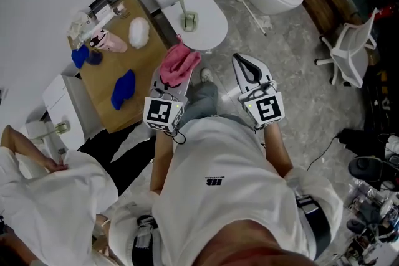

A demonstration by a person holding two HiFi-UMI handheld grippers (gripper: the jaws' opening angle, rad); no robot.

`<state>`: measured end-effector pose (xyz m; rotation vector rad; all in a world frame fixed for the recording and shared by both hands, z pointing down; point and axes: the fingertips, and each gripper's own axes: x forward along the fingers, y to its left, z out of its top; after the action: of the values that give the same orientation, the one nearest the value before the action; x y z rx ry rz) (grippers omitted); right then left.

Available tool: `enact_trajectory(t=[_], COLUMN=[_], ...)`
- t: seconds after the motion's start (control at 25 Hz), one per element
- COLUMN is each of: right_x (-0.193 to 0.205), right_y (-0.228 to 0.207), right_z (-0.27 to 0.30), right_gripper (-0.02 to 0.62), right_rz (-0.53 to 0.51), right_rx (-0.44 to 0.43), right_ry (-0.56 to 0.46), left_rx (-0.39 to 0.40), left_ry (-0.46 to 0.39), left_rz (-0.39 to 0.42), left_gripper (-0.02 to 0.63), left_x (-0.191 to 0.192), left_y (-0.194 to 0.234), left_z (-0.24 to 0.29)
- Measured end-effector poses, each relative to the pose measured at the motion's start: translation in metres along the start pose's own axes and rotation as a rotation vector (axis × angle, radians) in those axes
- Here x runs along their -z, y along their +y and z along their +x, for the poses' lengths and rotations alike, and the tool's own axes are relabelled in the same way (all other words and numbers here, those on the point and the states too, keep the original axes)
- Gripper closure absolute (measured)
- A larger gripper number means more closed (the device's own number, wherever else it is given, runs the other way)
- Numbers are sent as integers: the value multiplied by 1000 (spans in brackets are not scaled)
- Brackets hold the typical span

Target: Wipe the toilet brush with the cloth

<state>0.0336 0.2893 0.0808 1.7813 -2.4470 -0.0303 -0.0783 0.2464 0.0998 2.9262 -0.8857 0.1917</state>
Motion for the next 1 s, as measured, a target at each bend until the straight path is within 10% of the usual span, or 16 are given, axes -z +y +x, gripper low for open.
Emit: enact_trajectory(t=[1.0], right_x=[71], right_y=[-111], right_z=[202], right_gripper=[598], right_rz=[25], right_rx=[-158], right_ry=[144], left_rx=[-125], left_ry=[136], left_rz=[-123], left_gripper=[463], left_x=[71], left_y=[150], left_z=[171])
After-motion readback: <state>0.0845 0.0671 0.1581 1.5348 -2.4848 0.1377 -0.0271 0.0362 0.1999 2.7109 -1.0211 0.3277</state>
